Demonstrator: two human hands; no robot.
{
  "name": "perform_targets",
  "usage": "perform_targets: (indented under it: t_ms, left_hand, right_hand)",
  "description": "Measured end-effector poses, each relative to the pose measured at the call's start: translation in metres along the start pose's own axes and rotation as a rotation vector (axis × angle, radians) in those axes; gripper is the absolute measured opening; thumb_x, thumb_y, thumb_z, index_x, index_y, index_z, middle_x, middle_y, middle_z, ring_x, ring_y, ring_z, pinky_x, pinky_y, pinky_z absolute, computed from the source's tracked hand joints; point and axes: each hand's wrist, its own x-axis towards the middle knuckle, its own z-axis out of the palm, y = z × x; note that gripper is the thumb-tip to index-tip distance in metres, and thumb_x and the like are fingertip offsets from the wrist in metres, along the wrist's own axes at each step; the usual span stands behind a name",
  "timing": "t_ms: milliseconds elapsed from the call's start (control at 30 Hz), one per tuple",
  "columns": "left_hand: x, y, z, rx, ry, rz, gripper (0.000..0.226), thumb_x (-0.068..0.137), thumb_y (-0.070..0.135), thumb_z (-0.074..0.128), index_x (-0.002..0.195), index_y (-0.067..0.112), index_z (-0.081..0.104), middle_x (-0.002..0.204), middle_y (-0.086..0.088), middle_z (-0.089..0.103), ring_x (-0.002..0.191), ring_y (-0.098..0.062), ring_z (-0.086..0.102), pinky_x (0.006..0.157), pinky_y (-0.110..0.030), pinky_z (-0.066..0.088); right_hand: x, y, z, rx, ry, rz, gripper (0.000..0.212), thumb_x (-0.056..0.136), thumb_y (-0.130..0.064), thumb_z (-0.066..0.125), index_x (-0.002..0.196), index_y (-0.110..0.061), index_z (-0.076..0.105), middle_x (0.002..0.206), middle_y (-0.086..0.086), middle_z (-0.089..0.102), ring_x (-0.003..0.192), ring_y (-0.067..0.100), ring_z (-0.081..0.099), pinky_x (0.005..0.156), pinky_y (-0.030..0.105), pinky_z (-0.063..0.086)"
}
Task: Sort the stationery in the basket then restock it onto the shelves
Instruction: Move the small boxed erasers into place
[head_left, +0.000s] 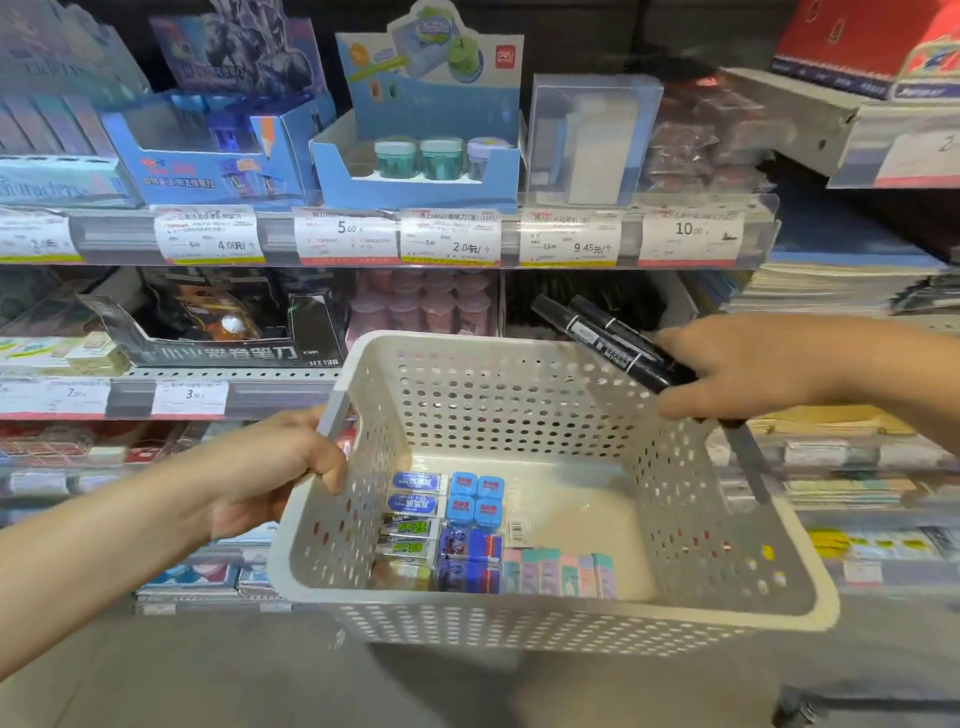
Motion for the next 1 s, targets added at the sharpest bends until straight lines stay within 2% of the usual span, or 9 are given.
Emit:
perform_targets:
  t_ms: [167, 233, 433, 500, 567, 667, 733, 867, 1000]
  left_hand:
    - [0.0, -0.004, 0.003, -0.008, 0.052, -0.022, 0.083, 0.024, 0.004, 0.06, 0.106, 0.019, 0.065, 0.095, -0.023, 0.058, 0.082, -0.034, 0.053, 0.081, -0.047, 0.043]
    - [0.0, -0.006, 0.002, -0.004, 0.053, -0.022, 0.08, 0.033, 0.0, 0.057, 0.11, 0.022, 0.064, 0.104, -0.03, 0.061, 0.083, -0.036, 0.055, 0.082, -0.049, 0.045]
    - [-0.003, -0.016, -0.001, 0.004, 0.063, -0.023, 0.067, 0.043, -0.001, 0.05, 0.104, 0.022, 0.065, 0.067, -0.019, 0.06, 0.067, -0.032, 0.056, 0.073, -0.041, 0.05]
    - [-0.006, -0.019, -0.003, -0.009, 0.081, -0.025, 0.067, 0.043, -0.002, 0.049, 0.104, 0.021, 0.065, 0.06, -0.016, 0.061, 0.063, -0.031, 0.056, 0.067, -0.038, 0.05]
    - [-0.009, -0.022, -0.003, -0.032, 0.096, -0.028, 0.067, 0.042, -0.002, 0.049, 0.103, 0.021, 0.066, 0.06, -0.015, 0.061, 0.063, -0.031, 0.057, 0.067, -0.037, 0.051]
    - [-0.012, -0.024, -0.005, -0.056, 0.09, -0.039, 0.067, 0.042, -0.003, 0.049, 0.103, 0.02, 0.066, 0.067, -0.019, 0.062, 0.063, -0.03, 0.057, 0.067, -0.037, 0.05]
    - [-0.013, -0.026, -0.006, -0.06, 0.085, -0.041, 0.067, 0.043, -0.003, 0.049, 0.104, 0.018, 0.066, 0.07, -0.019, 0.062, 0.06, -0.029, 0.058, 0.064, -0.034, 0.05]
    - [-0.017, -0.025, -0.006, -0.077, 0.083, -0.035, 0.065, 0.043, -0.003, 0.049, 0.1, 0.022, 0.069, 0.076, -0.022, 0.064, 0.063, -0.03, 0.059, 0.064, -0.036, 0.051]
    - [-0.021, -0.021, -0.004, -0.122, 0.099, -0.045, 0.063, 0.043, -0.004, 0.049, 0.094, 0.026, 0.072, 0.093, -0.036, 0.064, 0.075, -0.035, 0.058, 0.081, -0.05, 0.049]
  right_hand:
    - [0.028, 0.017, 0.007, -0.042, 0.066, 0.114, 0.029, 0.089, -0.044, 0.051, 0.087, -0.015, 0.052, 0.08, 0.002, 0.06, 0.073, 0.018, 0.058, 0.058, 0.026, 0.042]
    - [0.043, 0.02, 0.009, -0.041, 0.073, 0.162, 0.033, 0.09, -0.045, 0.049, 0.081, -0.014, 0.053, 0.078, 0.004, 0.059, 0.074, 0.022, 0.057, 0.059, 0.028, 0.043]
    - [0.1, 0.026, 0.013, 0.032, 0.161, 0.256, 0.043, 0.089, -0.048, 0.048, 0.073, -0.008, 0.054, 0.066, 0.003, 0.053, 0.064, 0.021, 0.053, 0.063, 0.028, 0.043]
    - [0.121, 0.028, 0.011, 0.073, 0.196, 0.273, 0.045, 0.089, -0.047, 0.046, 0.079, -0.004, 0.053, 0.077, 0.007, 0.057, 0.069, 0.024, 0.054, 0.068, 0.029, 0.045]
    - [0.141, 0.028, 0.009, 0.128, 0.207, 0.274, 0.047, 0.09, -0.047, 0.046, 0.11, -0.005, 0.056, 0.11, 0.014, 0.06, 0.096, 0.031, 0.056, 0.083, 0.033, 0.047]
    - [0.167, 0.022, 0.003, 0.265, 0.238, 0.247, 0.058, 0.094, -0.042, 0.046, 0.144, -0.013, 0.035, 0.149, 0.011, 0.037, 0.133, 0.031, 0.038, 0.108, 0.037, 0.034]
    - [0.185, 0.019, -0.001, 0.327, 0.288, 0.229, 0.06, 0.096, -0.038, 0.045, 0.148, -0.016, 0.026, 0.153, 0.009, 0.028, 0.139, 0.03, 0.03, 0.112, 0.038, 0.028]
    - [0.208, 0.018, -0.002, 0.367, 0.352, 0.195, 0.047, 0.097, -0.027, 0.046, 0.141, -0.016, 0.036, 0.143, 0.012, 0.042, 0.129, 0.031, 0.043, 0.106, 0.038, 0.038]
    - [0.216, 0.018, 0.002, 0.333, 0.413, 0.176, 0.046, 0.097, -0.025, 0.047, 0.141, -0.015, 0.037, 0.142, 0.012, 0.043, 0.128, 0.032, 0.044, 0.103, 0.037, 0.04]
